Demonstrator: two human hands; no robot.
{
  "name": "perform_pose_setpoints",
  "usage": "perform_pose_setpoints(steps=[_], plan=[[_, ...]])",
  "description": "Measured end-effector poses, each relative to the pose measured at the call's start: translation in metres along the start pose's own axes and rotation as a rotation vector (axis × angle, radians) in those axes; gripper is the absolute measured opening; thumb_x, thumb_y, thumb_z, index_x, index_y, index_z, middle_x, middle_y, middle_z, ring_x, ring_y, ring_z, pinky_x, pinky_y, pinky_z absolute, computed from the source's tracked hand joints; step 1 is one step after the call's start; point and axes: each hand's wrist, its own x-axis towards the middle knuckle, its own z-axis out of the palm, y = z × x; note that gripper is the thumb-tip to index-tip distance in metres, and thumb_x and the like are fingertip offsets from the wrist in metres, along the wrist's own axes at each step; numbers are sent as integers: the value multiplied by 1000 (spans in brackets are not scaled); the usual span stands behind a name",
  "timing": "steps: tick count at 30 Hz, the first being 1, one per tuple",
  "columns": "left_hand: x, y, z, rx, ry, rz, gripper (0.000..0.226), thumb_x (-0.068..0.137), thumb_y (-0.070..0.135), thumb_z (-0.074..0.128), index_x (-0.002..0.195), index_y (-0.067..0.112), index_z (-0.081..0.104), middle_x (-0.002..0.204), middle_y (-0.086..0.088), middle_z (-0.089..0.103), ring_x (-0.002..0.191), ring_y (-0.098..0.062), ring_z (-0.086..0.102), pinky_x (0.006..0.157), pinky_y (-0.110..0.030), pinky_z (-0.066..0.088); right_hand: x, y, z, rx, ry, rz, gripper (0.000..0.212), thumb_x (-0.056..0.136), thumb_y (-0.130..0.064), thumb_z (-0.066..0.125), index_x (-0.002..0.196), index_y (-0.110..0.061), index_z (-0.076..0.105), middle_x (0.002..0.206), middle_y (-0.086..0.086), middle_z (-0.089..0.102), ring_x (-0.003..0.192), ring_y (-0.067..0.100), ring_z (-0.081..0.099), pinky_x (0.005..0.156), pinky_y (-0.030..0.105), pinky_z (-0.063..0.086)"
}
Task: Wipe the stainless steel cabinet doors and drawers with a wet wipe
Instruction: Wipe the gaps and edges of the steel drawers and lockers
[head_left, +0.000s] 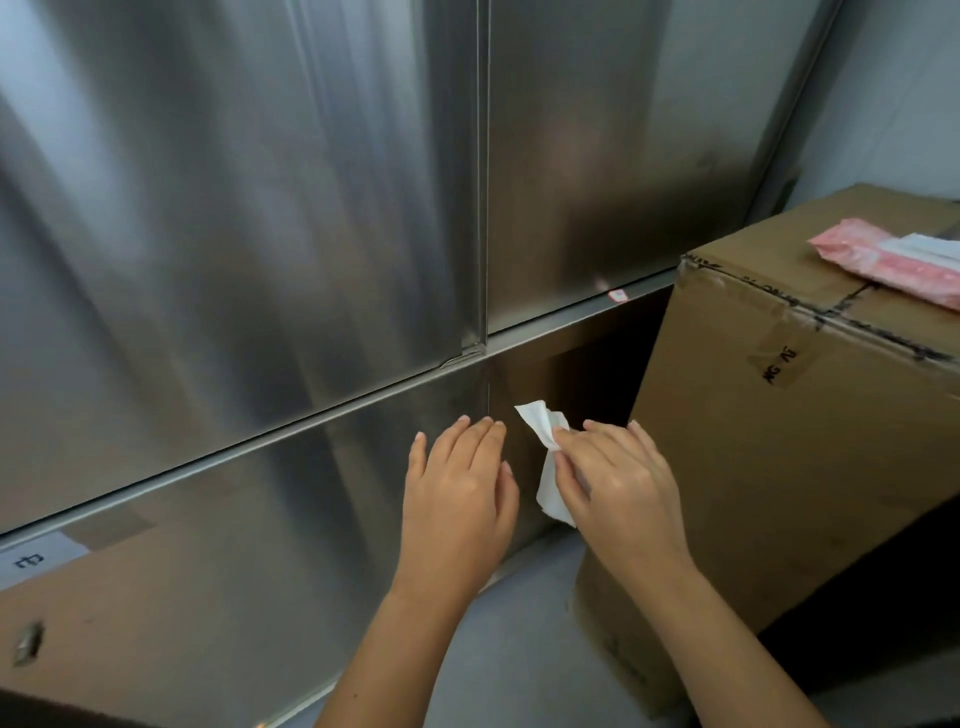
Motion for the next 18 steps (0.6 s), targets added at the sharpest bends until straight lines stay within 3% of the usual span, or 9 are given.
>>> perform_pose_setpoints(steps=[5, 13, 18], plan=[[1, -19, -11, -43, -36, 28, 34, 72, 4, 74, 105, 5, 69, 107, -8, 69, 106, -27, 63, 93, -56, 40, -5, -26, 2, -48, -21, 80, 23, 64, -5, 82, 87, -4, 74, 87, 10, 73, 85, 24, 70, 82, 50, 53], [-3, -20, -14, -73, -33, 26, 35, 73, 6, 74, 107, 6, 68, 108, -8, 68, 106, -26, 63, 93, -55, 39, 2, -33, -10, -82, 2, 42, 25, 63, -4, 82, 86, -5, 74, 86, 9, 73, 84, 24, 70, 81, 49, 53], [-14, -7, -16, -24, 0, -18, 32, 75, 14, 58, 104, 6, 69, 106, -7, 69, 103, -25, 64, 90, -54, 43, -9, -27, -15, -41, -20, 1, 25, 62, -3, 83, 85, -5, 75, 84, 9, 73, 83, 24, 70, 80, 53, 53]])
